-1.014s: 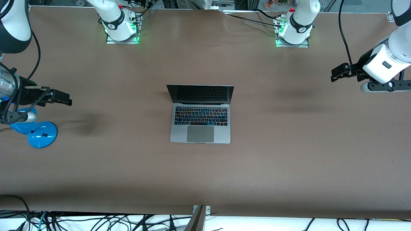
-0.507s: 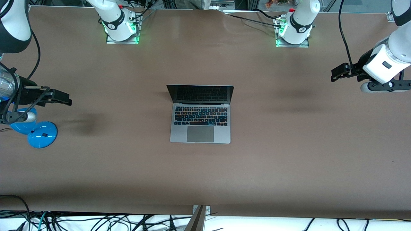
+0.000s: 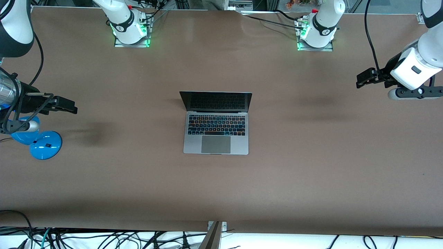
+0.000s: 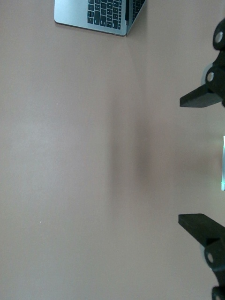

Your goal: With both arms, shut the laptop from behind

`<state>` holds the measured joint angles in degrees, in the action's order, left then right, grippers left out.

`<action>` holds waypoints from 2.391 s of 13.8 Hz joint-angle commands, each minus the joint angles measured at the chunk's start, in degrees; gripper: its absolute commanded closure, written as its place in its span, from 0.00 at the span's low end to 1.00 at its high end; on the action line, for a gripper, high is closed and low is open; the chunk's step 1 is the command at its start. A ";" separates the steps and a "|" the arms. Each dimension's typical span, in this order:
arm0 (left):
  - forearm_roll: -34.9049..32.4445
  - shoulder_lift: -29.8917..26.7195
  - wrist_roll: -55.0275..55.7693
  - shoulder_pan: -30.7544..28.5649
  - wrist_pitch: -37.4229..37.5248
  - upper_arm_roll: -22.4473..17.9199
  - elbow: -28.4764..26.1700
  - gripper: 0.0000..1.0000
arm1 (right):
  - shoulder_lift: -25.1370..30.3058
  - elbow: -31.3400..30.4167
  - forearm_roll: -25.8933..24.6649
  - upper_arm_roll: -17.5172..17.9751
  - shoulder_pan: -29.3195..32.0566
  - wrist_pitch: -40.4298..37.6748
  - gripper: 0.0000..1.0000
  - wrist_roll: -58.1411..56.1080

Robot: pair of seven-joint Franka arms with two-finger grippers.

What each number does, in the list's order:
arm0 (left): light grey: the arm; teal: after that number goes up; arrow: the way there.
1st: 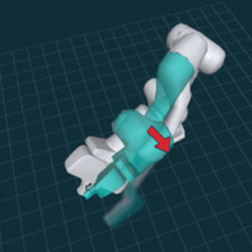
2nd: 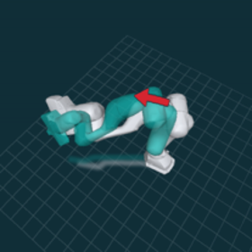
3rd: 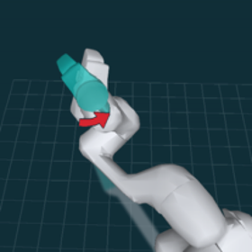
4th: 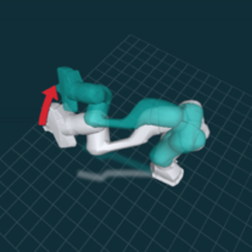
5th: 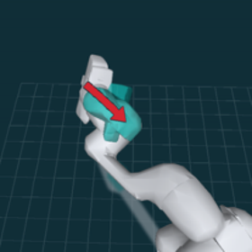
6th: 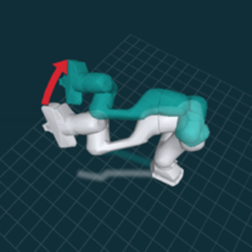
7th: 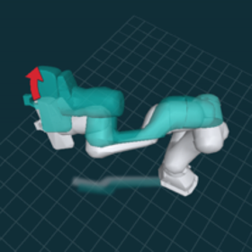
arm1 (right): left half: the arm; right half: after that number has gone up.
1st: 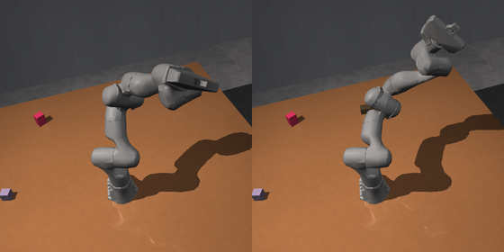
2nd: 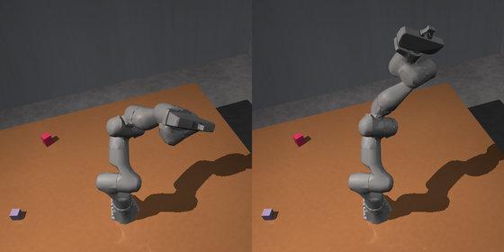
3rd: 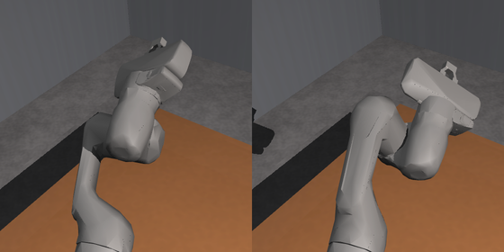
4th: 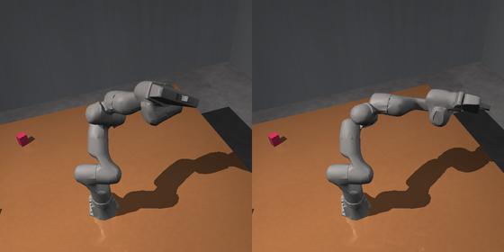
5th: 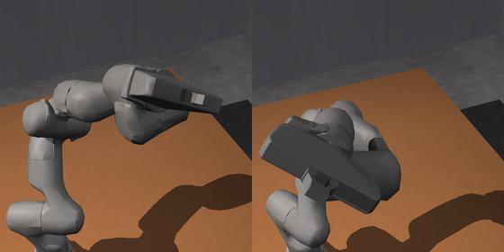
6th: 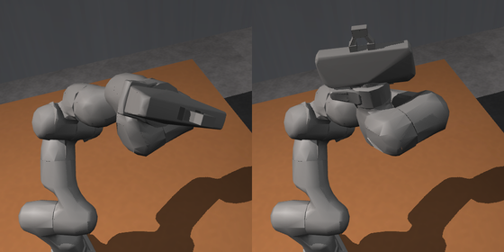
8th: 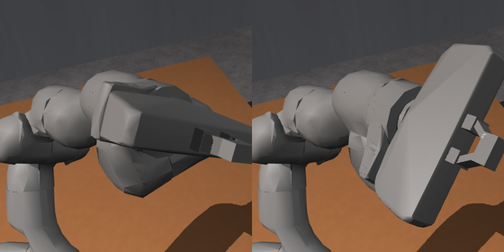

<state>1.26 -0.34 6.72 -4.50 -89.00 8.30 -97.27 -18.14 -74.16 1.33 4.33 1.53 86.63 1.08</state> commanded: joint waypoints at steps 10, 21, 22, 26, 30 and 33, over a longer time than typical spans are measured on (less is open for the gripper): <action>0.93 -0.01 19.01 -0.51 0.14 15.58 0.50 0.00 | 0.74 -0.02 -0.01 -0.11 0.32 -0.32 0.00 -0.47; 1.81 -0.10 33.61 -0.51 -0.92 26.16 0.50 0.00 | 0.56 -0.29 -0.28 10.70 -3.54 -0.23 0.00 15.78; 2.25 -0.10 34.23 -0.51 -0.92 26.85 0.59 0.00 | 0.56 -0.29 -0.62 10.70 -5.29 -0.23 0.00 16.40; 3.92 -0.10 34.41 -0.59 -3.19 28.78 0.06 0.02 | 0.30 -0.64 -1.95 10.70 -11.62 -0.32 0.00 24.90; 7.79 -0.10 35.89 -0.51 -7.85 31.33 -1.52 0.04 | -1.36 -0.64 -2.30 10.70 -17.16 0.03 0.00 30.73; 7.70 -0.10 39.94 -0.51 -12.94 35.03 -5.73 0.26 | -2.68 -0.73 -2.04 10.70 -19.72 0.73 0.00 30.82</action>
<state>7.70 -0.03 44.48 -4.35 -98.28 41.19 -99.83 -20.30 -74.62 -0.11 15.01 -17.10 86.72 31.26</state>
